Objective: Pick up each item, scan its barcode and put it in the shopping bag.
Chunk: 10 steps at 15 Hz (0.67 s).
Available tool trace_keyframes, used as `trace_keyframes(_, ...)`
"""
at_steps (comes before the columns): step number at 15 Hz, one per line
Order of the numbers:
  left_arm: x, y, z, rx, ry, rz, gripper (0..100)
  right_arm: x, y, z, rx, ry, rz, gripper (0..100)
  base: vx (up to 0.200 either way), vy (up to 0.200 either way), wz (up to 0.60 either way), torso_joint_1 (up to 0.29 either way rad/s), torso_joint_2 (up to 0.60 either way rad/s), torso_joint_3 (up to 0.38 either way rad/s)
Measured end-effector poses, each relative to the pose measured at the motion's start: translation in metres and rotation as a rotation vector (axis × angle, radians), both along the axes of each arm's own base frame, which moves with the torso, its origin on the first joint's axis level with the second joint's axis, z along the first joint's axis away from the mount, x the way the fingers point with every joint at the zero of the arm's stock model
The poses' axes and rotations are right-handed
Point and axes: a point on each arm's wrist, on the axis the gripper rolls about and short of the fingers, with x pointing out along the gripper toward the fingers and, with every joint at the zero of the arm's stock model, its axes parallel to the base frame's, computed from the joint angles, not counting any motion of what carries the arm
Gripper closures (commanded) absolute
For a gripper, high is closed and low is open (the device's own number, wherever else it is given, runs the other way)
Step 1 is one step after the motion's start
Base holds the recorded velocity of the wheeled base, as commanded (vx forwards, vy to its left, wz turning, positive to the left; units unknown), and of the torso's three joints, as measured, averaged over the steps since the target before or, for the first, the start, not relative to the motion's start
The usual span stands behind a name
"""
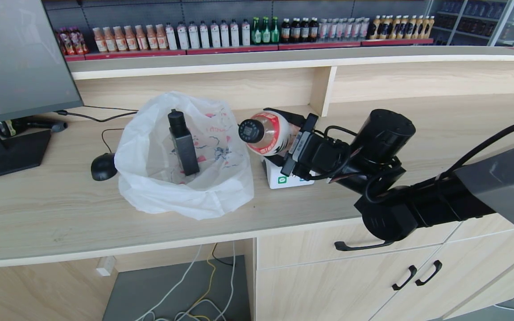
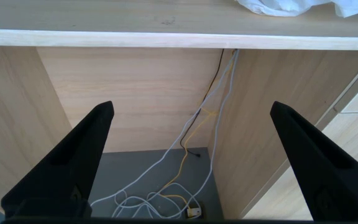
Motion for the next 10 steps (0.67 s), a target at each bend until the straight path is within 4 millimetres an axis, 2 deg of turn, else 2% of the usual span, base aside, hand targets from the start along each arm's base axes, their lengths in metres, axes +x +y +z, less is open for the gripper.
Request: trace_keyframes(10, 0.000, 0.000, 0.000, 0.000, 0.000, 0.000, 0, -0.003, -0.006, 0.014, 0.113, 0.037, -0.037, 100, 0.000, 0.000, 0.00, 0.000, 0.00, 0.000)
